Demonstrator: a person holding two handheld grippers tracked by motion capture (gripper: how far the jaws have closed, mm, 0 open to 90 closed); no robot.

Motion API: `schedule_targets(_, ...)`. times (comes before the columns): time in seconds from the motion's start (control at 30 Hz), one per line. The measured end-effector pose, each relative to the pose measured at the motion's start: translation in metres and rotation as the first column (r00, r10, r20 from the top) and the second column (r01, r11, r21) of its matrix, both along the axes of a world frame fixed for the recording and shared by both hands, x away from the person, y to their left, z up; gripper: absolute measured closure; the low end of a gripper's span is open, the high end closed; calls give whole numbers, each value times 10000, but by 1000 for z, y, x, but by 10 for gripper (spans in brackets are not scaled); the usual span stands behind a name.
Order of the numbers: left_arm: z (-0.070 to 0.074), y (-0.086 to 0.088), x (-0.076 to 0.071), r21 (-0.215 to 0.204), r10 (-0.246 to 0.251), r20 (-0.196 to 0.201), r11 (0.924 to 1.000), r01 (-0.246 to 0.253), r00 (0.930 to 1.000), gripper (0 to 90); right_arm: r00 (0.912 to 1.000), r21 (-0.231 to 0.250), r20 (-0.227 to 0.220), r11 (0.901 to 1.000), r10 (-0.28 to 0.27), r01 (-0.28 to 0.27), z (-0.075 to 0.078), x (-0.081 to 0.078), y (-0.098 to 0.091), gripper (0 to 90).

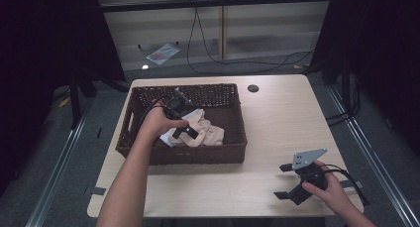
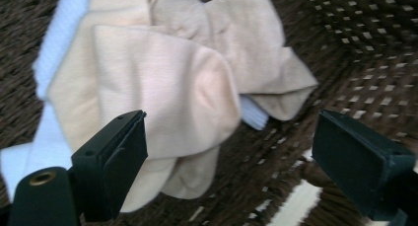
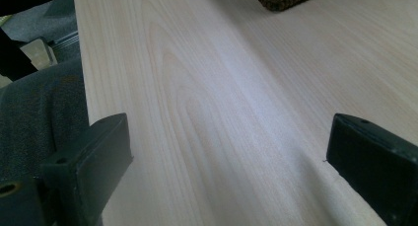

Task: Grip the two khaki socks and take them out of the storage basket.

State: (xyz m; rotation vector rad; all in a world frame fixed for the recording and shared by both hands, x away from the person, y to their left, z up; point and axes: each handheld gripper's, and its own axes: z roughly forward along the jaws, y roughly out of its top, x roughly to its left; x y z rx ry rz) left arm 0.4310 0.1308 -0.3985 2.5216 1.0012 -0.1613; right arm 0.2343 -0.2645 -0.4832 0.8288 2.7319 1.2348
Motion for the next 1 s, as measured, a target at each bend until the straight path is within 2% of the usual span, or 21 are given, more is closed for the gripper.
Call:
schedule_targets(0.13,-6,2,4,-78,324,80,9994,-323,9994,169,10000,16,-15,10000,11,-11,0,0,0,29)
schedule_targets(0.2,-9,6,8,-19,519,241,9987,-518,9984,175,10000,17,-15,10000,23,-23,0,0,0,29)
schedule_targets(0.33,-13,9,12,36,631,447,9980,-633,9970,203,10000,6,-15,10000,6,-6,1,0,0,30)
schedule_targets(0.47,-18,10,16,-22,597,646,9982,-597,9961,229,10000,-1,-21,10000,17,-17,1,0,0,29)
schedule_targets(0.77,-31,7,22,356,536,591,9978,-558,9968,261,10000,49,-33,10000,53,-53,0,0,0,29)
schedule_targets(0.87,-34,6,24,434,406,710,9981,-437,9966,325,10000,15,-23,10000,36,-36,1,0,0,30)
schedule_targets(0.93,-36,5,25,642,307,831,9973,-361,9961,361,10000,22,-29,10000,27,-27,1,0,-1,29)
schedule_targets(1.0,-36,5,24,786,316,807,9962,-379,9962,452,10000,4,-32,10000,34,-34,1,0,0,30)
